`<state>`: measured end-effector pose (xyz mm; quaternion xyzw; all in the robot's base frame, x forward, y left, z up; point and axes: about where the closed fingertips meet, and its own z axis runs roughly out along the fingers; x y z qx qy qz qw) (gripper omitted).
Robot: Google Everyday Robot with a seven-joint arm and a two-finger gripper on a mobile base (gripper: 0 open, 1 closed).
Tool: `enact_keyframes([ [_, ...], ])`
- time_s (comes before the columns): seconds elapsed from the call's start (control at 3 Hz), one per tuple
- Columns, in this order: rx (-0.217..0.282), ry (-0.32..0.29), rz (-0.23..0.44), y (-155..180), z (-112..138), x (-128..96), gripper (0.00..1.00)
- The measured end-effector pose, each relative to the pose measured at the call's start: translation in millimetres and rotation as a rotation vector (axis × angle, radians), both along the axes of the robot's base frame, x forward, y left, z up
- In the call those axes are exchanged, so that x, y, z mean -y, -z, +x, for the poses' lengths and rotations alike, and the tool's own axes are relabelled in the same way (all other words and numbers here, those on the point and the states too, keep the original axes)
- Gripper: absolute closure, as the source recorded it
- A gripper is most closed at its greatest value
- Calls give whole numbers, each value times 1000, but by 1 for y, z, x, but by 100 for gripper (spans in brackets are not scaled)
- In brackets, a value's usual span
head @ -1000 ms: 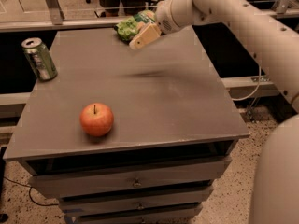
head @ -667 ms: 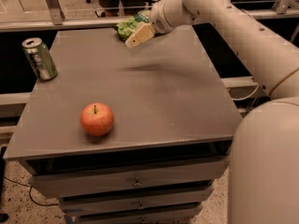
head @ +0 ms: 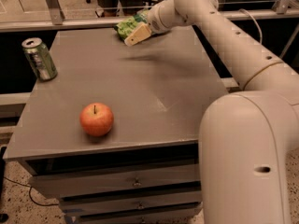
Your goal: Pick green rice chip bag
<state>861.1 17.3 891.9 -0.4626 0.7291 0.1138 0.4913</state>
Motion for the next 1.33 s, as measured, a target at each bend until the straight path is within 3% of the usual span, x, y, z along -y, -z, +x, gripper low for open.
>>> enact_keyframes([
  [1.0,-30,20,7,34,40,-15,0],
  [1.33,-22,0,12,38,46,-26,19],
])
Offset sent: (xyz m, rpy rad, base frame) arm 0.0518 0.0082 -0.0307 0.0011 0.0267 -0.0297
